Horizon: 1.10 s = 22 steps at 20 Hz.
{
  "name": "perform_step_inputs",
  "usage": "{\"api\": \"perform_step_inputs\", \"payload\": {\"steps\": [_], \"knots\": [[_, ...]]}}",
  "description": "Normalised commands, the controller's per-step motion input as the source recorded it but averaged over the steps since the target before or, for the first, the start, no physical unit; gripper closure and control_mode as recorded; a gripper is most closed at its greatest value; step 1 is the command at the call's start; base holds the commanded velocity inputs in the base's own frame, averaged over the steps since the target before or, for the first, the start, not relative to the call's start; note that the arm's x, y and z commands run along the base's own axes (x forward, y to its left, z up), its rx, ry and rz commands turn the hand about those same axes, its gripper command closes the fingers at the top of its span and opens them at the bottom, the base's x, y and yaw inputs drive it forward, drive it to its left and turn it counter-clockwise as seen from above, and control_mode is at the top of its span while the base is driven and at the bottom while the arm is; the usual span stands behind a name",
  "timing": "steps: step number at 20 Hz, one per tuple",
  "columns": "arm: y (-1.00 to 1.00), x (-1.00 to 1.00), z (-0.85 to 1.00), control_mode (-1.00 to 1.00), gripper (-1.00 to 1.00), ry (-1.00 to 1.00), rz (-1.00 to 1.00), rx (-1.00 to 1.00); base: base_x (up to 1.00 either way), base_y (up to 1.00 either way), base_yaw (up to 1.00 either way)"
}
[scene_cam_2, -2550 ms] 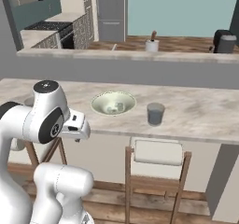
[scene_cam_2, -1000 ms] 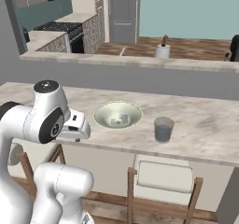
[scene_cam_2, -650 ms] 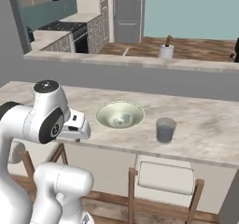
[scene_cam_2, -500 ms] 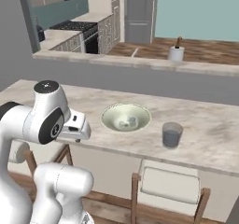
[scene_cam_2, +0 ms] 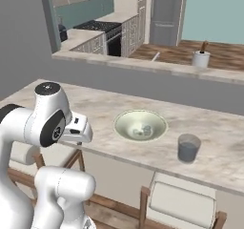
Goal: There are four ice cubes in the ice bowl. Place two ice cubes in each glass of water.
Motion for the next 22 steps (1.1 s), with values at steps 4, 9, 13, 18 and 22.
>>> {"api": "perform_step_inputs", "payload": {"steps": [4,9,13,18,22], "knots": [[0.0,0.0,0.0,1.0,-1.0,0.0,0.0,0.0,0.17,-0.07,0.03],[0.0,0.0,0.0,1.0,-1.0,0.0,0.0,0.0,0.26,-0.02,-0.04],[0.0,0.0,0.0,1.0,-1.0,0.0,0.0,0.0,0.31,-0.07,-0.11],[0.0,0.0,0.0,1.0,-1.0,0.0,0.0,0.0,0.38,-0.03,-0.14],[0.0,0.0,0.0,1.0,-1.0,0.0,0.0,0.0,0.37,0.0,-0.12]]}}
